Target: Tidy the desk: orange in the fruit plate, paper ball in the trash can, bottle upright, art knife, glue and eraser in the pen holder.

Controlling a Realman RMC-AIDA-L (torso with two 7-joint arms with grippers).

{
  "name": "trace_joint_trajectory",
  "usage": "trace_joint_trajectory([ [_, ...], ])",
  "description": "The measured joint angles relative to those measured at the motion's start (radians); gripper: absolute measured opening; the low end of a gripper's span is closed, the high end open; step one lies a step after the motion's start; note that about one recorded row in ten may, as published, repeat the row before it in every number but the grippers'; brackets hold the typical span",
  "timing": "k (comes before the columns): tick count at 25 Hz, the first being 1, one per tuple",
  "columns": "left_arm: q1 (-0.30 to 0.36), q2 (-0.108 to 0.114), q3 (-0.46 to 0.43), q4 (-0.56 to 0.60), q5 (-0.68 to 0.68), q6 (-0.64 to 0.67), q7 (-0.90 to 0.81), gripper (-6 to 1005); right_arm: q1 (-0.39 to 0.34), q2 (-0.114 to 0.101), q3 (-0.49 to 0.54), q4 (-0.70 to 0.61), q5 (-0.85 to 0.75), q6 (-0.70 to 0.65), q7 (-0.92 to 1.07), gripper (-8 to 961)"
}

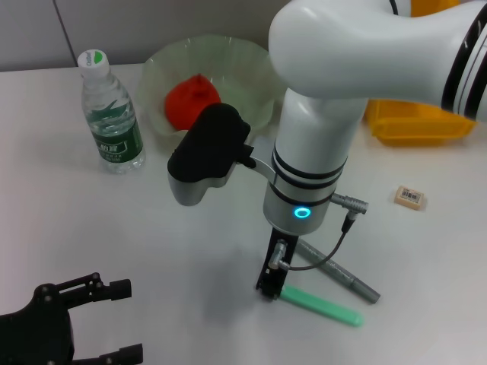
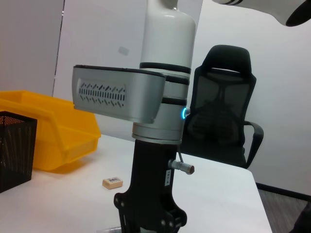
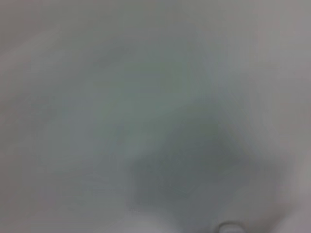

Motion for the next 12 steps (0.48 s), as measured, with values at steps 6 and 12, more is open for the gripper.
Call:
trace_joint_trajectory([
  [6, 0.000, 0.001, 0.000, 0.000, 0.000, 0.000, 0.000, 802, -0.015, -0.003, 0.016, -0.040, -0.005, -0.029, -0.005, 239],
  [12, 0.001, 0.001, -0.002, 0.000, 0.000, 0.000, 0.000, 802, -0.103, -0.011, 0.245, -0.221, -0.141, -0.156, -0.041, 168],
])
